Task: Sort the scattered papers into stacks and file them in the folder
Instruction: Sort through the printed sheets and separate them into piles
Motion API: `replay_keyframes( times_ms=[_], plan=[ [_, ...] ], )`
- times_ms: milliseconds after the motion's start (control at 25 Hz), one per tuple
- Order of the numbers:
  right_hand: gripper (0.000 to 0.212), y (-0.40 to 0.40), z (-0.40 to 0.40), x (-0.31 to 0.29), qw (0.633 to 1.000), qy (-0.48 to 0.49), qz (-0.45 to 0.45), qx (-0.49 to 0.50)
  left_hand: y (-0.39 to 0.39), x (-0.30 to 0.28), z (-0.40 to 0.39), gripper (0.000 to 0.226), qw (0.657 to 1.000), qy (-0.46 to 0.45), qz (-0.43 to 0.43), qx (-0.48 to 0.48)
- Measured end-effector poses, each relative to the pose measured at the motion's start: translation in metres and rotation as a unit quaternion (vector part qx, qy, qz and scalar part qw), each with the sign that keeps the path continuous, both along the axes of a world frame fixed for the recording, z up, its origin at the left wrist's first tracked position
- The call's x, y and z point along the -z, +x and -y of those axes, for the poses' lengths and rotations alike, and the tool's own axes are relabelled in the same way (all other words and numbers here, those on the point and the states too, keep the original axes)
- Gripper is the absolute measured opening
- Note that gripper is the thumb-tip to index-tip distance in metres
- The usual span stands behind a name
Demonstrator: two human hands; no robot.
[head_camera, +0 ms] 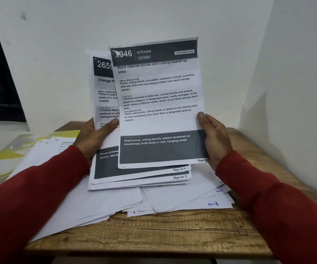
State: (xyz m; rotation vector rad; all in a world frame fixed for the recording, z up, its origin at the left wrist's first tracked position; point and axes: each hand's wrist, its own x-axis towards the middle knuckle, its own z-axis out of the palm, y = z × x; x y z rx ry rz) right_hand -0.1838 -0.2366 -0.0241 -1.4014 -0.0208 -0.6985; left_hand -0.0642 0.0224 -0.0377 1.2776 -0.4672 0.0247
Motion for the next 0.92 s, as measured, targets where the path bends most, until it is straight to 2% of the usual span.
replay_keyframes(
  times_ms=[360,440,520,600,680,800,880,920],
  plan=[
    [0.018,0.006,0.033,-0.005,0.994,-0.003,0.048,0.098,-0.005,-0.002,0.002,0.018,1.000,0.000,0.006,0.015],
    [0.020,0.007,0.047,-0.009,0.986,0.016,0.071,0.150,-0.007,-0.003,0.003,0.015,1.000,-0.006,0.006,0.019],
    [0.023,0.008,0.072,-0.009,0.962,0.011,0.067,0.265,-0.008,-0.004,0.003,0.014,0.999,-0.017,-0.007,0.026],
    [0.018,0.005,0.096,-0.005,0.923,-0.034,0.041,0.381,-0.008,-0.005,0.002,0.014,0.999,-0.023,-0.020,0.034],
    [0.025,0.000,0.108,-0.001,0.899,-0.061,0.023,0.433,-0.007,-0.006,-0.001,0.019,0.998,-0.024,-0.030,0.044],
    [0.034,0.006,0.102,0.002,0.913,-0.091,0.004,0.398,-0.008,-0.008,-0.002,0.027,0.997,-0.017,-0.028,0.063],
    [0.041,0.013,0.084,0.003,0.949,-0.091,0.002,0.302,-0.008,-0.008,-0.001,0.027,0.998,-0.013,-0.023,0.061],
    [0.036,0.015,0.070,0.006,0.967,-0.087,0.007,0.238,-0.007,-0.008,-0.001,0.026,0.998,-0.013,-0.024,0.060]
  ],
)
